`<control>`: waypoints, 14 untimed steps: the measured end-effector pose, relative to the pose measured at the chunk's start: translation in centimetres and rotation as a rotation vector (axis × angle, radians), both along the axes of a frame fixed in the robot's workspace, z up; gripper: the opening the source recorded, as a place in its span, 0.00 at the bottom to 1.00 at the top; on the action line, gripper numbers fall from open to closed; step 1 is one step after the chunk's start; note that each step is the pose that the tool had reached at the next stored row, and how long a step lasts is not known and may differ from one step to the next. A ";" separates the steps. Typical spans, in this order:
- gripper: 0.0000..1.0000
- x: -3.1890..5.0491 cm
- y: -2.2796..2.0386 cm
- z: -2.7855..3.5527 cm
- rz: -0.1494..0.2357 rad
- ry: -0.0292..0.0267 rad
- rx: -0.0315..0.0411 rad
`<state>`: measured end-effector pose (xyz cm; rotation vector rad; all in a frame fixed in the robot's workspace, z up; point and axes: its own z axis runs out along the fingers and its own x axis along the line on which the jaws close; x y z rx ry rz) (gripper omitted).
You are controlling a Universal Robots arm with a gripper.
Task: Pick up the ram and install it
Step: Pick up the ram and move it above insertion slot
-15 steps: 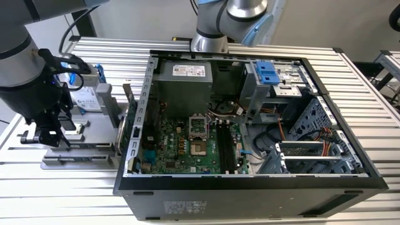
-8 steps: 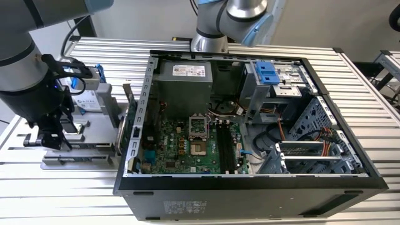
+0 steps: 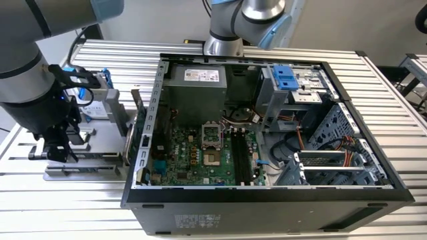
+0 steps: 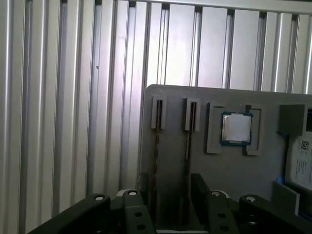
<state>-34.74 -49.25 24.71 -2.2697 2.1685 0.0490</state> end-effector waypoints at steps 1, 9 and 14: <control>1.00 0.00 0.00 -0.12 0.000 0.0003 -0.0003; 1.00 0.00 -0.01 -1.17 -0.004 0.0028 -0.0019; 1.00 0.00 -0.26 -1.86 -0.007 0.0032 -0.0018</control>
